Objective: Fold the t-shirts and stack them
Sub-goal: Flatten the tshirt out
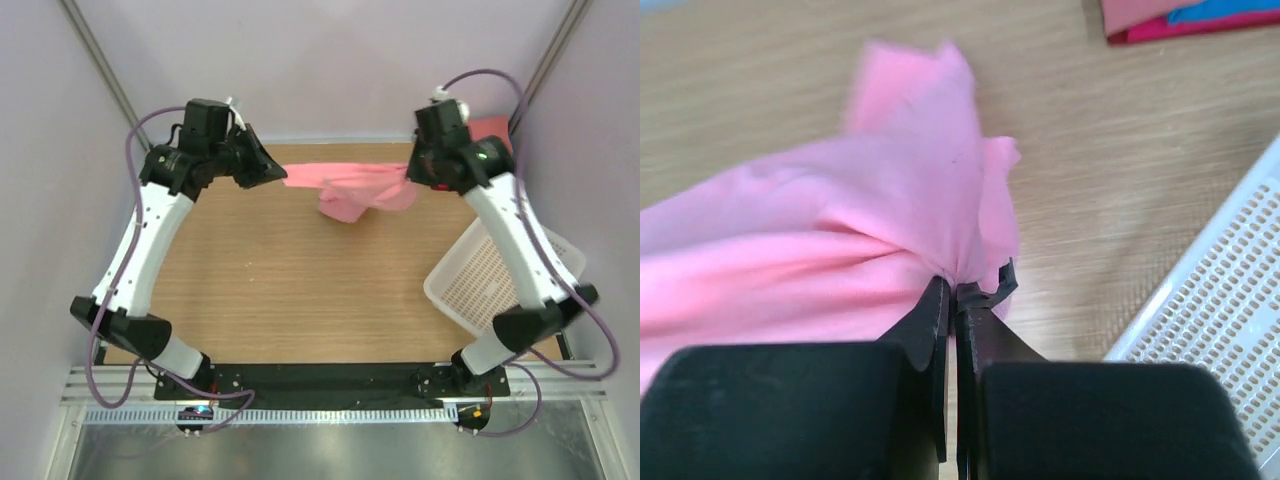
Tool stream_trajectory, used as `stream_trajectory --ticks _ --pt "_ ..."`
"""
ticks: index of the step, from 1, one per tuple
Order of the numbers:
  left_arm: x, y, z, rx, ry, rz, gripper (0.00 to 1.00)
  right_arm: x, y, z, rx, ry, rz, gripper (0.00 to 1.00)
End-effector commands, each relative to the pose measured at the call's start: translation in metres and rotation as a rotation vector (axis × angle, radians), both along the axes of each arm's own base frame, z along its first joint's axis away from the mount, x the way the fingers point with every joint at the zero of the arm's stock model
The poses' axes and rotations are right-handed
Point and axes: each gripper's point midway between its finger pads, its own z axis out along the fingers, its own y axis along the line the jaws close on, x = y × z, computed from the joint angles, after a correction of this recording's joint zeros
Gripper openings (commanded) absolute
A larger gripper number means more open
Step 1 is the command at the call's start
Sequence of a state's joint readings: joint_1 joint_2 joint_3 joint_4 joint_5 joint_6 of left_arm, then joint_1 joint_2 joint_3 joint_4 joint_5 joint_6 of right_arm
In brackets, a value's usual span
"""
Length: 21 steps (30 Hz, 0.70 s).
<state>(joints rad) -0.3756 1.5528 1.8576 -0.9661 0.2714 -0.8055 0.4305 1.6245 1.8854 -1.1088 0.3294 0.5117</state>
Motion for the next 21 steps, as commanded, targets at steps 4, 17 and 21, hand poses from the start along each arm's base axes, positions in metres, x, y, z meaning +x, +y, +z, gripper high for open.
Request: stream_trajectory --ticks 4,17,21 --pt "-0.059 0.004 0.029 -0.06 0.085 0.011 0.0 -0.083 -0.027 0.093 0.102 -0.141 0.051 0.01" --pt "-0.084 0.13 -0.198 0.239 0.565 0.259 0.0 -0.007 0.173 -0.088 0.086 0.207 0.504 0.02" --pt "-0.084 0.184 -0.236 0.194 0.617 0.474 0.08 -0.001 0.238 -0.125 0.096 0.347 0.624 0.23"
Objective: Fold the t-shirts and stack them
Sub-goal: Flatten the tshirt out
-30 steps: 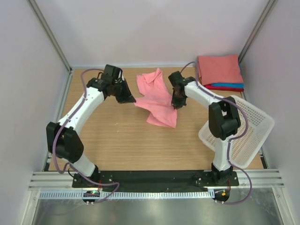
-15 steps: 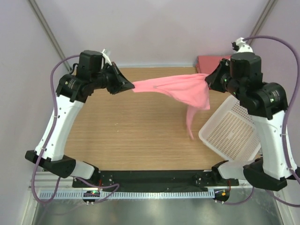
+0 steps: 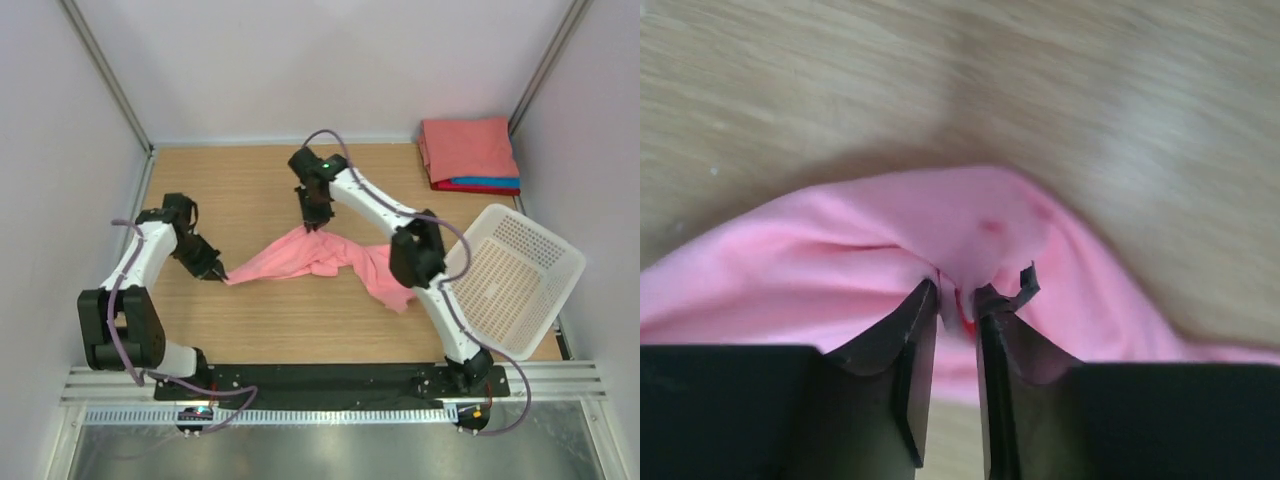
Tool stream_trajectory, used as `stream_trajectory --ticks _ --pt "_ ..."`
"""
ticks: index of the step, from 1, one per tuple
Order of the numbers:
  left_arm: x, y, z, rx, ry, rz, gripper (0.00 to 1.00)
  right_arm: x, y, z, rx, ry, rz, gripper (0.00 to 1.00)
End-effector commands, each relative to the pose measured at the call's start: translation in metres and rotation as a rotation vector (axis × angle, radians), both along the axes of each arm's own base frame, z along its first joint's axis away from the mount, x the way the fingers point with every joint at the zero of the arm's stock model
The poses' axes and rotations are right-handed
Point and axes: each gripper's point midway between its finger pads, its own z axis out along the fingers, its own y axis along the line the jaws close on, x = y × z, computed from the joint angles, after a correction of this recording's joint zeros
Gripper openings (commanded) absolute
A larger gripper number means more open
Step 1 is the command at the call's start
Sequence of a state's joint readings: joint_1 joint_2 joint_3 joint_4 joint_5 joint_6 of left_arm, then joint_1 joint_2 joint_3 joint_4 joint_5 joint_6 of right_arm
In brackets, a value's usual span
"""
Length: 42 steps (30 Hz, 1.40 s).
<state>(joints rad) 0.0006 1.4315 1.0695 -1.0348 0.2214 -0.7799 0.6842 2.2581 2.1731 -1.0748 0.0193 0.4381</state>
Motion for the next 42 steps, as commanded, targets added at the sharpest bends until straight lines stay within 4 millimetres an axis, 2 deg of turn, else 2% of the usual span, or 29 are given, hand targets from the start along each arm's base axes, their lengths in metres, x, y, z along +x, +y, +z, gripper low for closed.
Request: stream_trajectory --ticks 1,2,3,4,5,6,7,8,9,10,11,12,13,14,15,16,17,18,19,20,22,23,26,27,30,34,40,42 --pt "0.018 0.045 0.002 0.072 -0.105 0.122 0.15 -0.001 0.038 0.023 0.035 -0.002 0.111 0.31" --pt "0.032 0.055 0.015 0.091 -0.155 0.131 0.25 0.008 0.039 0.052 0.066 -0.067 0.087 0.38" --pt "0.039 0.062 0.019 0.124 -0.163 0.128 0.42 0.003 0.029 0.051 0.041 -0.038 0.075 0.48" --pt "0.046 0.064 0.026 0.137 -0.178 0.114 0.47 -0.001 0.019 0.077 0.065 -0.065 0.061 0.5" --pt "0.055 0.066 0.036 0.15 -0.204 0.1 0.5 -0.005 -0.011 0.058 -0.017 -0.013 0.013 0.53" --pt "0.066 0.06 0.051 0.166 -0.251 0.044 0.53 -0.002 -0.017 0.062 0.009 -0.036 -0.019 0.53" --pt "0.072 0.056 0.058 0.193 -0.278 0.016 0.53 -0.005 -0.031 0.064 0.015 -0.029 -0.046 0.54" --pt "0.076 0.042 0.065 0.191 -0.316 -0.031 0.54 -0.021 -0.064 0.072 0.016 -0.014 -0.098 0.54" --pt "0.082 0.007 0.071 0.161 -0.384 -0.127 0.54 -0.022 -0.077 0.075 0.039 -0.018 -0.14 0.54" --pt "0.08 -0.018 0.079 0.129 -0.429 -0.186 0.53 -0.036 -0.098 0.064 0.01 0.022 -0.17 0.53" --pt "0.079 -0.039 0.082 0.108 -0.458 -0.231 0.51 -0.041 -0.116 0.083 0.057 0.007 -0.205 0.52" --pt "0.072 -0.086 0.086 0.066 -0.512 -0.342 0.5 -0.047 -0.13 0.086 0.051 0.01 -0.228 0.51" --pt "0.069 -0.107 0.084 0.056 -0.524 -0.396 0.48 -0.058 -0.143 0.077 0.027 0.035 -0.242 0.51" --pt "0.07 -0.119 0.082 0.097 -0.546 -0.428 0.45 -0.06 -0.161 0.091 0.044 0.0 -0.278 0.5" --pt "0.063 -0.138 0.078 0.105 -0.547 -0.498 0.43 -0.065 -0.169 0.093 0.041 0.001 -0.293 0.49" --pt "0.055 -0.164 0.081 0.135 -0.585 -0.609 0.42 -0.07 -0.18 0.088 0.031 0.016 -0.316 0.49" --pt "0.055 -0.176 0.066 0.186 -0.566 -0.672 0.37 -0.072 -0.189 0.092 0.036 0.008 -0.338 0.48" --pt "0.052 -0.186 0.061 0.217 -0.574 -0.734 0.35 -0.072 -0.204 0.101 0.061 -0.007 -0.383 0.47" --pt "0.042 -0.208 0.063 0.244 -0.612 -0.857 0.35 -0.075 -0.211 0.1 0.067 -0.004 -0.398 0.47" --pt "0.04 -0.215 0.049 0.292 -0.604 -0.924 0.34 -0.076 -0.217 0.103 0.078 -0.008 -0.412 0.47" --pt "0.035 -0.237 0.041 0.298 -0.64 -1.023 0.34 -0.08 -0.235 0.111 0.082 -0.034 -0.449 0.47" --pt "0.031 -0.25 0.031 0.299 -0.648 -1.091 0.34 -0.082 -0.239 0.112 0.071 -0.036 -0.458 0.47" --pt "0.024 -0.267 0.013 0.247 -0.627 -1.152 0.34 -0.092 -0.246 0.121 0.073 -0.048 -0.493 0.46" --pt "0.022 -0.269 0.0 0.25 -0.601 -1.169 0.33 -0.093 -0.245 0.123 0.083 -0.055 -0.494 0.47" --pt "0.02 -0.269 -0.02 0.279 -0.564 -1.197 0.33 -0.097 -0.246 0.124 0.098 -0.063 -0.514 0.47" --pt "0.028 -0.263 -0.04 0.35 -0.547 -1.208 0.33 -0.104 -0.246 0.121 0.096 -0.05 -0.511 0.47" --pt "0.036 -0.274 -0.054 0.357 -0.547 -1.25 0.34 -0.11 -0.247 0.121 0.111 -0.052 -0.534 0.47" --pt "0.037 -0.267 -0.063 0.393 -0.523 -1.251 0.33 -0.11 -0.246 0.121 0.113 -0.049 -0.537 0.47"
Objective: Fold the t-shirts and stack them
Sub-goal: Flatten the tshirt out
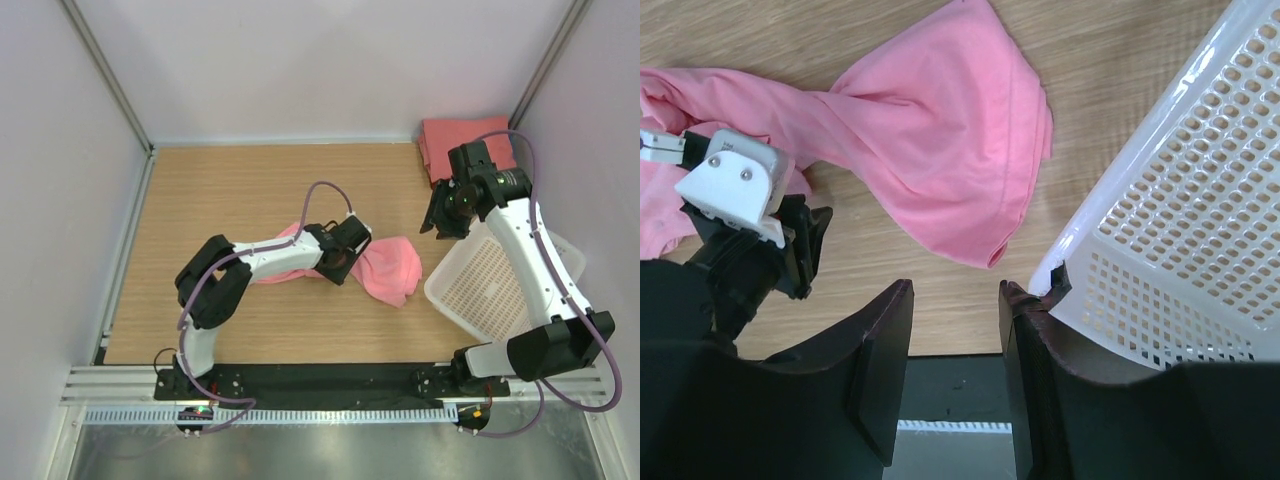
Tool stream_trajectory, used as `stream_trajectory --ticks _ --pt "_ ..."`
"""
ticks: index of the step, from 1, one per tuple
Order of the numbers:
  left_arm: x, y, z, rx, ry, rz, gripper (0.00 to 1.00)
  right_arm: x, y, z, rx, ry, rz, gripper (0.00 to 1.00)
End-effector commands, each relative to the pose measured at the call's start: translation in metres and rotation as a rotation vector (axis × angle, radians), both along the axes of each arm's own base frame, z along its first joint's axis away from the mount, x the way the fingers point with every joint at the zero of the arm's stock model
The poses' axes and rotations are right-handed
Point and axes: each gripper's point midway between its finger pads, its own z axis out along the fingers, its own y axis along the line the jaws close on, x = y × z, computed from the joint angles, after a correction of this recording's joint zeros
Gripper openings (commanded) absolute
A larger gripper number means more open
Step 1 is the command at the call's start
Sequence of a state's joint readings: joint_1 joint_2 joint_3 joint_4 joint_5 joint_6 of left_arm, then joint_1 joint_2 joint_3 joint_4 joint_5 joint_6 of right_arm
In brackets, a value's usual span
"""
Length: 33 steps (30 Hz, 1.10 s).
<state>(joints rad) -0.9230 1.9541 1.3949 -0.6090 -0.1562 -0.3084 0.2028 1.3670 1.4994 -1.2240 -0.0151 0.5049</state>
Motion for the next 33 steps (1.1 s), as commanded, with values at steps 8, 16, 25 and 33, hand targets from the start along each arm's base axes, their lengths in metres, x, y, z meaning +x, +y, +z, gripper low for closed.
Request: stream_trajectory --ticks 8,16,25,33 --pt "0.026 0.001 0.001 0.051 -0.124 0.004 0.36 -0.006 -0.001 0.006 0.015 -0.027 -0.025 0.47" --pt "0.024 0.001 -0.015 0.076 -0.101 -0.018 0.31 -0.004 0.001 0.004 0.02 -0.021 -0.032 0.47" --pt "0.03 0.005 0.032 0.043 -0.138 0.085 0.0 -0.009 -0.009 -0.005 -0.038 0.008 -0.032 0.48" --pt "0.091 0.097 0.191 -0.289 -0.128 0.602 0.0 -0.019 0.028 -0.04 -0.086 0.11 0.14 0.48"
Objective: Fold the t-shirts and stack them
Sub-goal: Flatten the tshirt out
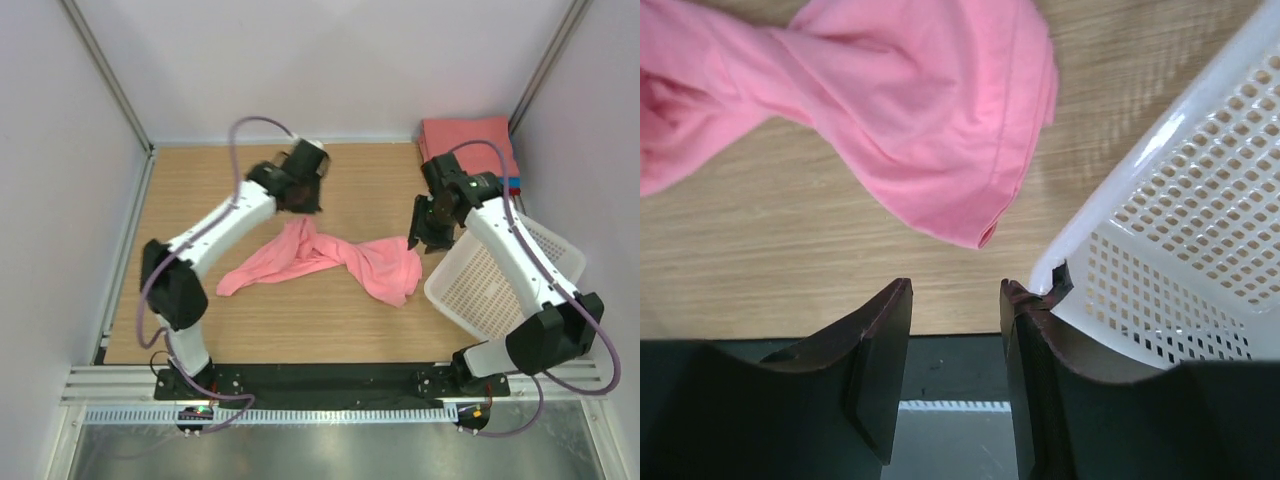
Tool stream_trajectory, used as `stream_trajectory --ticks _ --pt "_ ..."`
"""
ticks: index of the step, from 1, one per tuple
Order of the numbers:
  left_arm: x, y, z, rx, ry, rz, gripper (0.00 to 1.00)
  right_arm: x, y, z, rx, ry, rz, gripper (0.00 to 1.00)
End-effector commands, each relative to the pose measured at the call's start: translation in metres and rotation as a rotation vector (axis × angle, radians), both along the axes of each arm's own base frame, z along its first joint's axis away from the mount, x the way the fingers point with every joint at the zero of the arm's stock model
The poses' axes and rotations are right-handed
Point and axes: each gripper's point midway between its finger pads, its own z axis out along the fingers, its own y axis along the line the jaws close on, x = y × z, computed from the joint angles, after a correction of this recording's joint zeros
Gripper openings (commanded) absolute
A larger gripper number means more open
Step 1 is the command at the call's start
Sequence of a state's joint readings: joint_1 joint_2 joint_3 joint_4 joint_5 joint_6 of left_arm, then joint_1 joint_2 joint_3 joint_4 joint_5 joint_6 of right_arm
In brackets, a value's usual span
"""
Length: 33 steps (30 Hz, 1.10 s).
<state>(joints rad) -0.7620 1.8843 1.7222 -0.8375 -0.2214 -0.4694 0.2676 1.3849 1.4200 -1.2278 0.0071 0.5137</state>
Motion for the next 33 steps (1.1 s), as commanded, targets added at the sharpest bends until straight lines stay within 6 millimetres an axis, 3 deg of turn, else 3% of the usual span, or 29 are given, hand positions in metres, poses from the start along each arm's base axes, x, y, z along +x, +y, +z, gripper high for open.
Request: stream_trajectory --ticks 1,2,3,6,10,18,23,26,28,29,30,31,33 --pt "0.013 0.087 0.073 -0.161 0.012 0.295 0.0 -0.006 0.023 -0.019 -0.07 0.052 0.12 0.47" --pt "0.022 0.12 0.067 -0.157 0.025 0.377 0.0 -0.016 0.034 -0.026 -0.107 0.075 0.169 0.47" --pt "0.021 0.139 0.078 -0.175 0.001 0.416 0.0 -0.019 0.038 -0.03 -0.119 0.089 0.18 0.47" --pt "0.025 0.192 0.068 -0.19 0.006 0.54 0.0 -0.038 0.05 -0.053 -0.118 0.141 0.222 0.47" --pt "0.018 0.222 0.068 -0.206 0.007 0.589 0.0 -0.045 0.055 -0.079 -0.14 0.166 0.291 0.49" --pt "0.018 0.242 0.053 -0.208 0.033 0.616 0.0 -0.061 0.074 -0.119 -0.177 0.217 0.396 0.51" --pt "0.025 0.245 0.05 -0.223 0.034 0.622 0.0 -0.069 0.06 -0.142 -0.275 0.256 0.39 0.54" --pt "0.028 0.245 0.052 -0.228 0.035 0.621 0.0 -0.07 0.041 -0.154 -0.372 0.265 0.377 0.53" --pt "0.029 0.246 0.056 -0.231 0.032 0.626 0.0 -0.066 0.035 -0.153 -0.417 0.261 0.369 0.43" --pt "0.029 0.245 0.057 -0.232 0.033 0.626 0.0 -0.064 0.028 -0.149 -0.454 0.26 0.368 0.34" --pt "0.029 0.246 0.064 -0.236 0.019 0.626 0.0 -0.06 0.03 -0.143 -0.458 0.247 0.373 0.16" --pt "0.028 0.247 0.067 -0.233 0.009 0.629 0.0 -0.061 0.026 -0.136 -0.474 0.258 0.375 0.06" --pt "0.025 0.251 0.071 -0.221 -0.001 0.639 0.0 -0.057 0.03 -0.119 -0.465 0.236 0.364 0.01"
